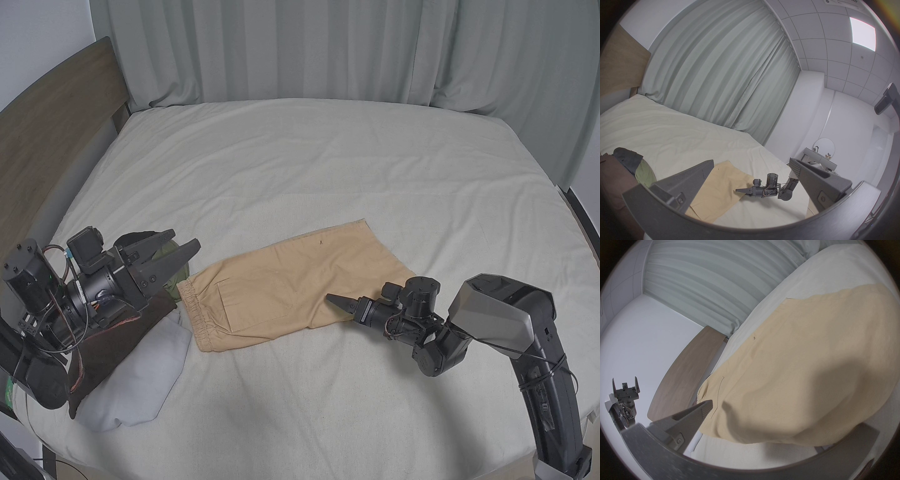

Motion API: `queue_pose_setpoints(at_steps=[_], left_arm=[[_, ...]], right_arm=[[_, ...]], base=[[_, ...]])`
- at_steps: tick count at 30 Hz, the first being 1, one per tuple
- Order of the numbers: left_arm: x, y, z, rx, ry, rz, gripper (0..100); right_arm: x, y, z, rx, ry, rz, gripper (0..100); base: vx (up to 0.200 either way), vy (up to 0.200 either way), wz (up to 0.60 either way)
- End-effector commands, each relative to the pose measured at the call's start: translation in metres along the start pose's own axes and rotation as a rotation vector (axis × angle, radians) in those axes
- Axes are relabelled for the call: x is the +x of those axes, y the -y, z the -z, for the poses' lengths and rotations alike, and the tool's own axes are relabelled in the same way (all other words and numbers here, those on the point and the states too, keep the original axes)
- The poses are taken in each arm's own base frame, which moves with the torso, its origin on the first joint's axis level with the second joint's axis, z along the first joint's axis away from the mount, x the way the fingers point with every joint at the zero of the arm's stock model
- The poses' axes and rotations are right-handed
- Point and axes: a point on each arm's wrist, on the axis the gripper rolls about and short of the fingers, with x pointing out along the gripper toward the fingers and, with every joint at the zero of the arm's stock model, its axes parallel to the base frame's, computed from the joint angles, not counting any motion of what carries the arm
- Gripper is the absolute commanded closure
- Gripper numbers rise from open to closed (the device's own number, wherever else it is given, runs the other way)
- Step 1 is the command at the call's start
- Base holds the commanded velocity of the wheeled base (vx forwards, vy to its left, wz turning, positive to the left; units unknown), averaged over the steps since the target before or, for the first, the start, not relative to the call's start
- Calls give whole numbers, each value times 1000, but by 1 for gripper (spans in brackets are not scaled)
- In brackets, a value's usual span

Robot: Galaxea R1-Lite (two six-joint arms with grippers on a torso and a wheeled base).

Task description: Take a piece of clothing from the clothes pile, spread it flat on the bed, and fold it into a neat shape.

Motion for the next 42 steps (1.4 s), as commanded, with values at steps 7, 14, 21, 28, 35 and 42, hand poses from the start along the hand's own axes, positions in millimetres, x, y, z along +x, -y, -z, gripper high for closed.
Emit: queue_pose_setpoints(at_steps=[7, 14, 21, 28, 35, 42], left_arm=[[-1, 0, 0, 3, 0, -1, 0], [-1, -1, 1, 6, -1, -8, 0], [-1, -1, 2, 21, -6, -10, 0], [-1, -1, 3, 26, -8, -6, 0], [-1, -1, 3, 24, -10, -7, 0], [-1, -4, 7, 21, -22, -16, 0]], right_arm=[[3, 3, 5, 1, 0, 4, 0], [3, 4, 6, 1, 0, 4, 0], [3, 5, 7, 1, -1, 4, 100], [3, 5, 7, 1, 0, 6, 100], [3, 5, 8, 3, -2, 7, 100], [-5, 4, 10, 1, 5, 3, 100]], base=[[0, 0, 0], [0, 0, 0], [0, 0, 0], [0, 0, 0], [0, 0, 0], [0, 0, 0]])
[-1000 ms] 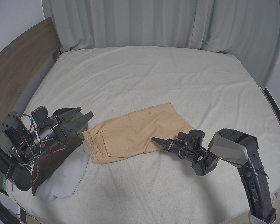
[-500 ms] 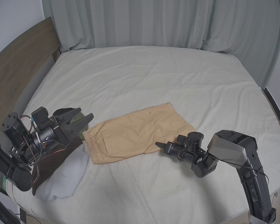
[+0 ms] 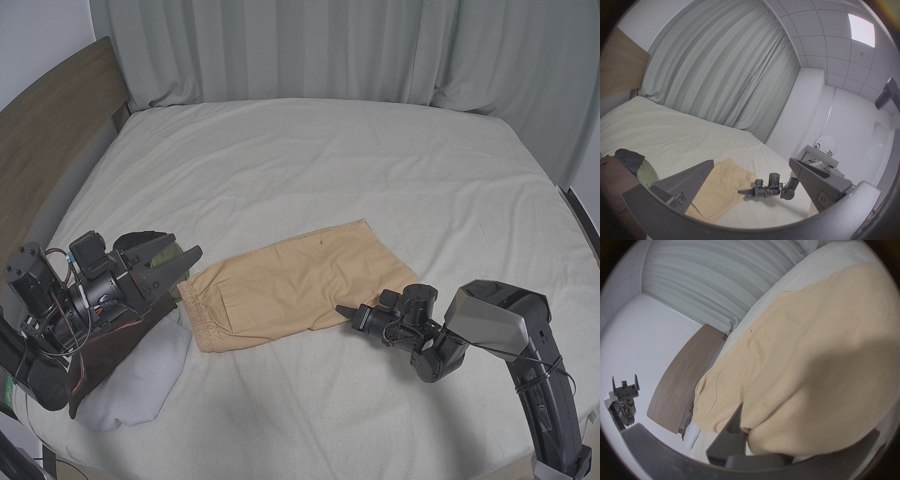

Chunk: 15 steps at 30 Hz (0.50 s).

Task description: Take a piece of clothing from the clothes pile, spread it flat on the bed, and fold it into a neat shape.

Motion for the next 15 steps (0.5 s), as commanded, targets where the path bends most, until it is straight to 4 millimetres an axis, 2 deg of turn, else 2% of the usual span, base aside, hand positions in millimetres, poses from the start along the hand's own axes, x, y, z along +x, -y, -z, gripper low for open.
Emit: queue_pose_setpoints(at_steps=[1, 9, 15], left_arm=[[0, -2, 2, -3, -6, -6, 0], [0, -2, 2, -3, -7, -6, 0], [0, -2, 2, -1, -5, -5, 0]], right_arm=[[-7, 0, 4, 3, -6, 6, 100], [-23, 0, 8, 13, 0, 48, 100], [-36, -8, 9, 12, 0, 49, 100]], base=[[0, 0, 0], [0, 0, 0], [0, 0, 0]])
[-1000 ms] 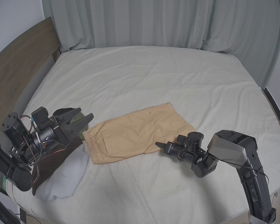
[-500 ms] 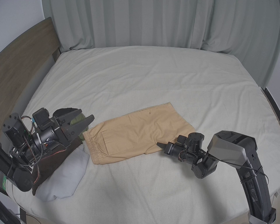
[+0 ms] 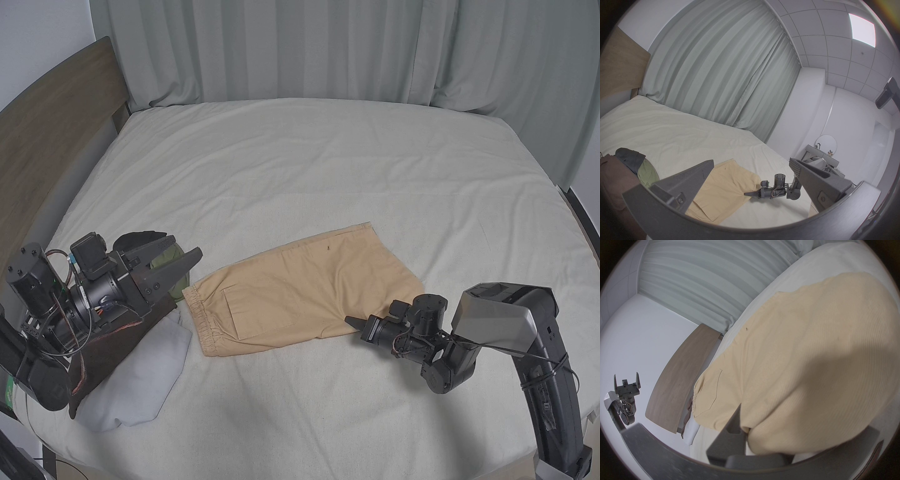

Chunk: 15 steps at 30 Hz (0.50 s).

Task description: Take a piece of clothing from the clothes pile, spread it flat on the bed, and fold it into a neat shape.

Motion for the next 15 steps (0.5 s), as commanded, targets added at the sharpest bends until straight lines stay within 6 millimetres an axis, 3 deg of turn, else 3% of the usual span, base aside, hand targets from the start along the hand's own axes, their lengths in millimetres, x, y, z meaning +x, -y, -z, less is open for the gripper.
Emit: queue_pose_setpoints(at_steps=[1, 15], left_arm=[[0, 0, 0, 1, 1, 2, 0], [1, 0, 0, 1, 1, 2, 0]], right_arm=[[-10, -8, -4, -4, 7, -6, 100], [-28, -19, -2, 1, -18, 11, 100]], base=[[0, 0, 0], [0, 0, 0]])
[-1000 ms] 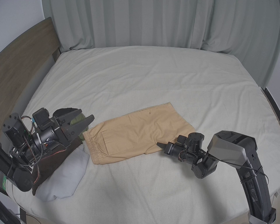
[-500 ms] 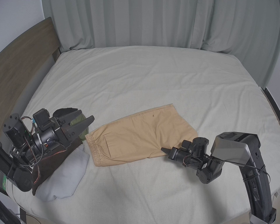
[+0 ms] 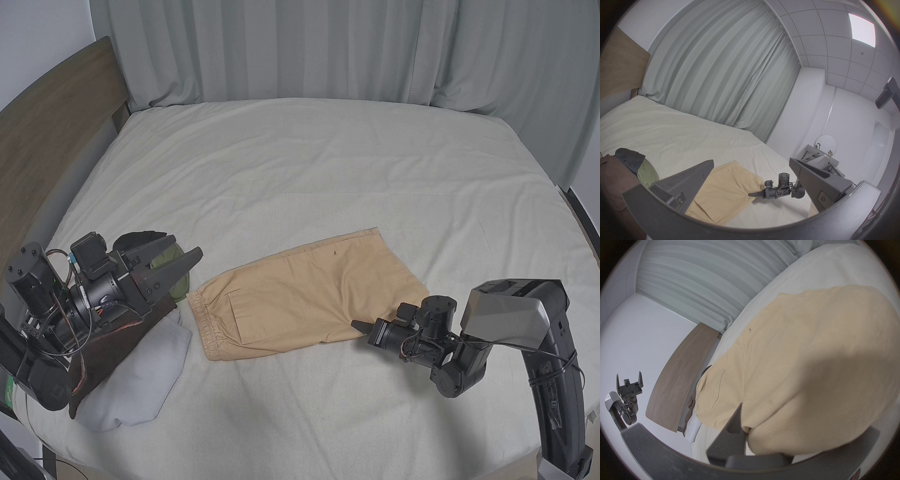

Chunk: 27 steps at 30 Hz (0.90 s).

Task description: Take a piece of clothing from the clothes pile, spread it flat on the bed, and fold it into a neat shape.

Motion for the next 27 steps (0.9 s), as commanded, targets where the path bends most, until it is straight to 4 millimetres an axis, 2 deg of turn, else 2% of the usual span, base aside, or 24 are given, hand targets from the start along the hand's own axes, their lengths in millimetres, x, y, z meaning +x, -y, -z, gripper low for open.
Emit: queue_pose_setpoints(at_steps=[1, 9, 10, 14, 16, 17, 27], left_arm=[[0, 0, 0, -1, 0, 0, 0], [0, 0, 0, -1, -1, 2, 0], [0, 0, 0, 1, -1, 2, 0], [1, 0, 1, 0, -2, 3, 0], [1, 0, 1, 0, -2, 3, 0], [0, 1, 1, 0, -2, 3, 0], [0, 1, 1, 0, -3, 1, 0]], right_arm=[[-9, -10, -3, -4, -4, -2, 100], [-31, -17, 3, -4, -31, 20, 100], [-39, -16, 6, 6, -50, 39, 100], [-54, -19, 13, 11, -58, 60, 100], [-55, -20, 14, 12, -60, 62, 100], [-67, -21, 21, 5, -80, 76, 100], [-99, -22, 39, 12, -142, 150, 100]], base=[[0, 0, 0], [0, 0, 0], [0, 0, 0], [0, 0, 0], [0, 0, 0], [0, 0, 0], [0, 0, 0]])
